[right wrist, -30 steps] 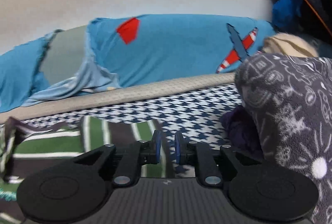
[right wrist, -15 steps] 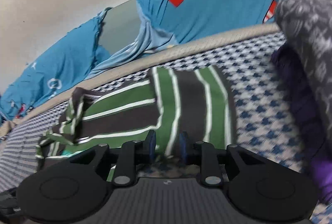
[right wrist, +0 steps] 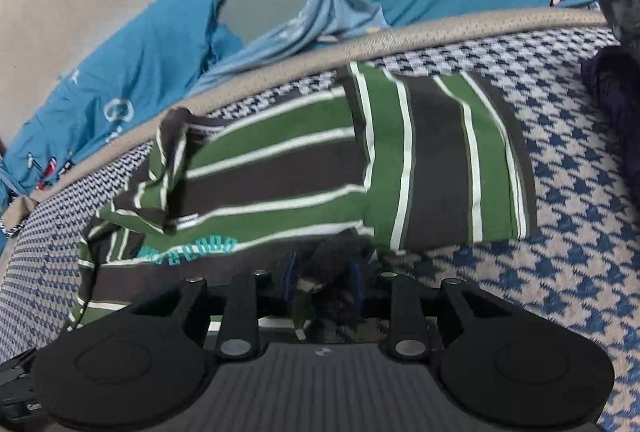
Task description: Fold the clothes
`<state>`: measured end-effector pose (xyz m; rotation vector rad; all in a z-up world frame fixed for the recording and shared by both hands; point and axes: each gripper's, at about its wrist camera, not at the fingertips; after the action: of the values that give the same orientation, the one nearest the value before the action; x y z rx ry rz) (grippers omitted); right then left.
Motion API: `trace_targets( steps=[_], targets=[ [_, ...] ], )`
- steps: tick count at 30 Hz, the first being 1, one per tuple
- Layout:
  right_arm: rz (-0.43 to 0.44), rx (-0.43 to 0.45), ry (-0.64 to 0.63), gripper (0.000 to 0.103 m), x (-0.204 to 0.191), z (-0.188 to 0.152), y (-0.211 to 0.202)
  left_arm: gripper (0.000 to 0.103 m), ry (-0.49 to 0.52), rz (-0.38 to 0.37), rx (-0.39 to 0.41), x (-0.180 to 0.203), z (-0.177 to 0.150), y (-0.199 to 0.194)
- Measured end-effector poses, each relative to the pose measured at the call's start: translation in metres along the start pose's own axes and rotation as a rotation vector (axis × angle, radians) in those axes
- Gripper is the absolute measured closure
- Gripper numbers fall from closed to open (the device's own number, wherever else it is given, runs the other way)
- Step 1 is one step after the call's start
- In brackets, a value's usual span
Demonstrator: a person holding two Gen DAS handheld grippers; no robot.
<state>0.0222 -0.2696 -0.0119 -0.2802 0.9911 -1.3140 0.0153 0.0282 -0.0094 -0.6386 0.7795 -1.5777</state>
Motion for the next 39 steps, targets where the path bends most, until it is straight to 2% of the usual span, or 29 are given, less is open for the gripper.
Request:
trace_targets(
  steps=[4,6,9,14,18,23,28,33,39],
  targets=[
    [-0.038,0.023,-0.005,0.079,0.0,-0.002,0.003,0.005,0.012,-0.001,-0.004,0.002,0.0,0.001],
    [-0.064,0.03,-0.009,0.092,0.001,-0.003,0.003,0.005,0.016,-0.002,-0.009,0.003,-0.001,0.002],
    [-0.095,0.038,-0.022,0.099,0.004,-0.002,0.0,0.005,0.022,-0.003,-0.013,0.003,-0.002,0.002],
    [-0.191,0.029,-0.03,0.101,0.018,-0.002,-0.003,0.004,0.036,-0.005,-0.014,0.0,-0.007,-0.001],
    [-0.197,0.037,-0.016,0.101,0.027,-0.003,-0.014,0.004,0.033,-0.011,-0.009,-0.006,-0.015,-0.009],
    [-0.127,0.033,0.008,0.1,0.023,-0.011,-0.031,0.004,-0.002,-0.031,0.007,-0.019,-0.025,-0.022],
    [-0.059,0.021,-0.053,0.098,0.007,-0.029,-0.047,0.004,-0.014,-0.042,0.032,-0.029,-0.037,-0.036],
    [-0.004,0.035,-0.057,0.082,0.004,-0.038,-0.055,0.004,-0.032,-0.05,0.021,-0.035,-0.053,-0.044],
    [0.025,0.057,-0.068,0.077,0.006,-0.038,-0.05,0.004,-0.015,-0.042,0.031,-0.039,-0.07,-0.053]
  ],
)
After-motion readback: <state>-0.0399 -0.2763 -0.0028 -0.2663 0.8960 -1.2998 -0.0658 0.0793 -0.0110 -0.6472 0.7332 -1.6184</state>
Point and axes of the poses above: each gripper's, at about its wrist camera, not at the fingertips, and y roughly the way its jaws point, x to its right, z to its top, and after that the axes turned 11 degrees about z, right-handed
